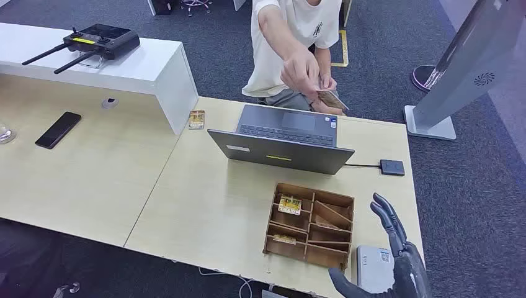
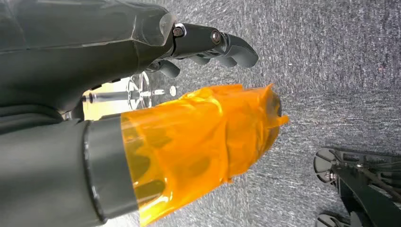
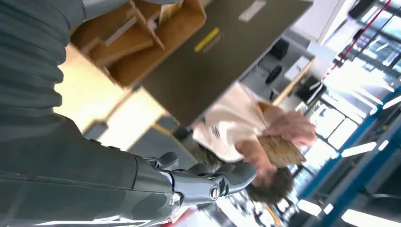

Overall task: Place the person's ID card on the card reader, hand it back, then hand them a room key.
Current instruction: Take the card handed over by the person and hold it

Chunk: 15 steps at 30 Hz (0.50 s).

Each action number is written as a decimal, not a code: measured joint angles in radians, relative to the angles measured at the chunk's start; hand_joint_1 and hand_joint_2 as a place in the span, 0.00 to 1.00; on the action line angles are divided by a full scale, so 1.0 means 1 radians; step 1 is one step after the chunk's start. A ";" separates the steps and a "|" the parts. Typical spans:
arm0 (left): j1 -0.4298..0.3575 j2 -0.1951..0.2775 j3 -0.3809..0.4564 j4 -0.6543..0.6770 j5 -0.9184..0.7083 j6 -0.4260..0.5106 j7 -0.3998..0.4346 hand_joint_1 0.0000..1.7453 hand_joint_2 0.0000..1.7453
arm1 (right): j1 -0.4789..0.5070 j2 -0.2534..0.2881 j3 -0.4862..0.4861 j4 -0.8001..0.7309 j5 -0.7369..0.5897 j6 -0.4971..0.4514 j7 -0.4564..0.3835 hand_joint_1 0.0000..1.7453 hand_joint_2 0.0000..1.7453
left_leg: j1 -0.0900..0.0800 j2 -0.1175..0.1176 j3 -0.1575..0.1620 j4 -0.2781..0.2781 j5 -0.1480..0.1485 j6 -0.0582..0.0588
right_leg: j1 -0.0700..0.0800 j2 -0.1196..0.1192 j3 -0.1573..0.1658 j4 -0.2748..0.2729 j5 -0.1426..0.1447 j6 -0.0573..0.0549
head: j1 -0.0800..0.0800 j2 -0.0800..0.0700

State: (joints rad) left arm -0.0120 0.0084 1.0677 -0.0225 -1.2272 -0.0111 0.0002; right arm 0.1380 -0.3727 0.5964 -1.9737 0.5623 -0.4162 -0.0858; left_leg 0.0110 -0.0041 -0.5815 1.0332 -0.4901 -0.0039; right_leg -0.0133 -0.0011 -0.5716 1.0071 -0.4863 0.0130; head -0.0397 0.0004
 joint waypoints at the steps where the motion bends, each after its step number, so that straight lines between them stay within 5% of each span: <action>1: -0.001 0.000 -0.003 0.000 -0.002 0.000 0.000 0.00 0.00 | -0.005 0.004 0.000 0.001 0.018 0.000 0.004 0.00 1.00 | 0.000 0.000 0.000 0.000 0.000 0.000 | 0.000 0.000 0.000 0.000 0.000 0.000 | 0.000 0.000; 10: -0.010 0.001 -0.032 0.000 -0.041 0.000 0.006 0.00 0.00 | -0.096 0.039 0.012 0.036 0.301 -0.012 0.094 0.00 1.00 | 0.000 0.000 0.000 0.000 0.000 0.000 | 0.000 0.000 0.000 0.000 0.000 0.000 | 0.000 0.000; 15: -0.022 0.000 -0.044 0.000 -0.067 -0.001 0.010 0.00 0.00 | -0.243 0.039 0.030 0.109 0.306 -0.008 0.100 0.00 1.00 | 0.000 0.000 0.001 0.000 0.001 0.000 | 0.000 0.000 0.001 0.000 0.001 0.000 | 0.000 0.000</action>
State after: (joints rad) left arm -0.0338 0.0083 1.0240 -0.0225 -1.2941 -0.0124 0.0098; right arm -0.1047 -0.3340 0.6268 -1.8650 0.8687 -0.4243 0.0147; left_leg 0.0109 -0.0037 -0.5807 1.0334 -0.4893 -0.0039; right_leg -0.0134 -0.0006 -0.5707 1.0072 -0.4853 0.0129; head -0.0394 0.0004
